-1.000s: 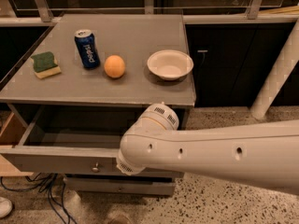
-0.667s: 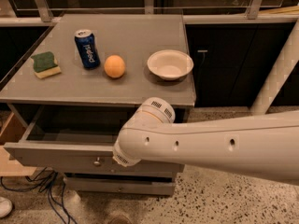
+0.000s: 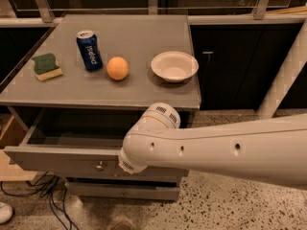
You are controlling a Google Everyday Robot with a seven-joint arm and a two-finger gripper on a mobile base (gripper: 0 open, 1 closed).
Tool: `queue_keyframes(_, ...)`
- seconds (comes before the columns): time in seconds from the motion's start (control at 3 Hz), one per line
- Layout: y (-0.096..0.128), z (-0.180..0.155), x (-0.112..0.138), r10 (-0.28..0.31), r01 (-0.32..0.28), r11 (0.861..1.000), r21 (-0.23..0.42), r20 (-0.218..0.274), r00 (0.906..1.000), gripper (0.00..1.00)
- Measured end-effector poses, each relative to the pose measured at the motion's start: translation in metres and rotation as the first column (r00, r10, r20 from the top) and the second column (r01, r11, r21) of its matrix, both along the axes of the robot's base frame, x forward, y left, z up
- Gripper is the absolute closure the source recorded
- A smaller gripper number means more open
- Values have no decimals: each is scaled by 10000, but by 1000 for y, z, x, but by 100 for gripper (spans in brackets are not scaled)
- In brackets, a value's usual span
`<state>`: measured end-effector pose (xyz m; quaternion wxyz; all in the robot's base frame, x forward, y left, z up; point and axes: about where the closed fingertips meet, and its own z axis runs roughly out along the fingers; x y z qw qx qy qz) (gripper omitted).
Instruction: Close top drawer
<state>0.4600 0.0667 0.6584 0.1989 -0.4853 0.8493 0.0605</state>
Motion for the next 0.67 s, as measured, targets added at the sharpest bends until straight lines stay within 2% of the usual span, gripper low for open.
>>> queue_keyframes(0.67, -14, -15, 29, -928, 927, 9957, 41, 90, 9956, 100)
